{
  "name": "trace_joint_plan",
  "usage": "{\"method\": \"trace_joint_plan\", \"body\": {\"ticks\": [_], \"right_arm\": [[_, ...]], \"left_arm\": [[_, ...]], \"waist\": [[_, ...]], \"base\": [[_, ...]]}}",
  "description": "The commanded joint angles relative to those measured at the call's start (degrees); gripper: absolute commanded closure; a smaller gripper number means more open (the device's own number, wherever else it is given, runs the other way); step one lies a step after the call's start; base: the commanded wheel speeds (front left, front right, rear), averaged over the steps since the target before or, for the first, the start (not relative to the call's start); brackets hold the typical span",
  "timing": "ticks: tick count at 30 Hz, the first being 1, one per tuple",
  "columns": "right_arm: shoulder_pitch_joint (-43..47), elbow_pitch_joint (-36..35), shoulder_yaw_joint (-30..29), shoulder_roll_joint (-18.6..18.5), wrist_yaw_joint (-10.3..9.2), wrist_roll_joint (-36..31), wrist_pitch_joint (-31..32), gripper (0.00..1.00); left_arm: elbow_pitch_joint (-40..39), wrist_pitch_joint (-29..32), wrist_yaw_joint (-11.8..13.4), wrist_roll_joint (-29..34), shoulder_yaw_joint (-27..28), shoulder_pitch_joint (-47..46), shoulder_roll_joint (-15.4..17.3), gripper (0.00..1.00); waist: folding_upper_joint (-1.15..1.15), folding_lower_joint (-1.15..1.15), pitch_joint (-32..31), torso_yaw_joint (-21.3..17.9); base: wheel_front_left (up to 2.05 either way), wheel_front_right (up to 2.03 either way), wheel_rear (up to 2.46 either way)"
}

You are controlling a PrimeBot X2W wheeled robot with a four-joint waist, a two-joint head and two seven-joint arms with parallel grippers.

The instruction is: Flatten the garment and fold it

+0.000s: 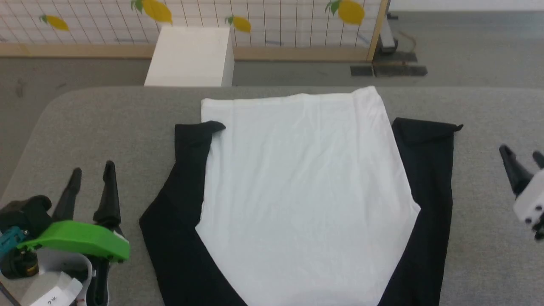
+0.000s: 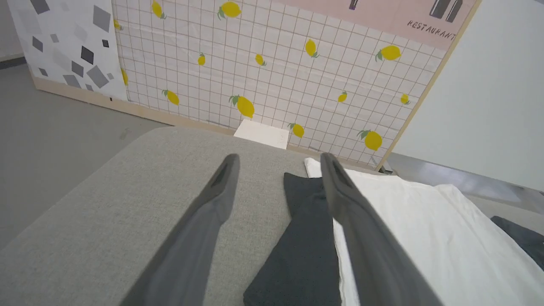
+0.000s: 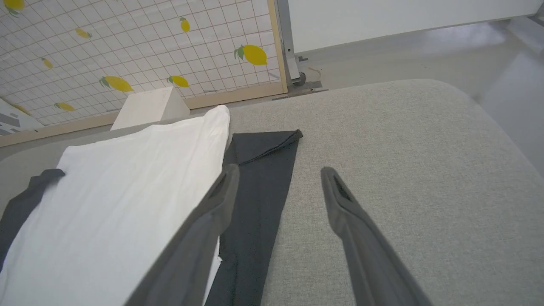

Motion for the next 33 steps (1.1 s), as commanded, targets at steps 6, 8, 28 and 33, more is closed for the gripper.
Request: {"method": "trace_joint_plan", "body": {"ticks": [6, 8, 28, 33], "right_arm": [[-12.9, 7.6, -0.4, -4.0, -0.06, -4.3, 0.0, 0.00], [-16.4, 10.3, -0.1, -4.9, -0.06, -6.1, 0.8, 0.00], [-32.5, 23.0, 1.3, -6.9, -0.06, -19.0, 7.1, 0.00], [-33.2, 24.1, 0.7, -6.6, -0.06, -19.7, 7.2, 0.74]], "left_arm": [[1.3, -7.4, -2.9, 5.3, 1.2, -5.0, -1.7, 0.00], [1.3, -7.9, -3.8, 6.6, 2.1, -6.4, -2.6, 0.00], [-1.7, -8.2, -12.1, 15.9, 11.0, -10.9, -11.4, 0.00], [-0.4, -8.2, -13.8, 16.8, 11.8, -10.9, -13.0, 0.00]], "waist": [[0.00, 0.00, 11.2, 1.0], [0.00, 0.00, 13.5, 1.5], [0.00, 0.00, 28.4, 5.0], [0.00, 0.00, 28.6, 5.1]], "base": [[0.00, 0.00, 0.00], [0.00, 0.00, 0.00], [0.00, 0.00, 0.00], [0.00, 0.00, 0.00]]}}
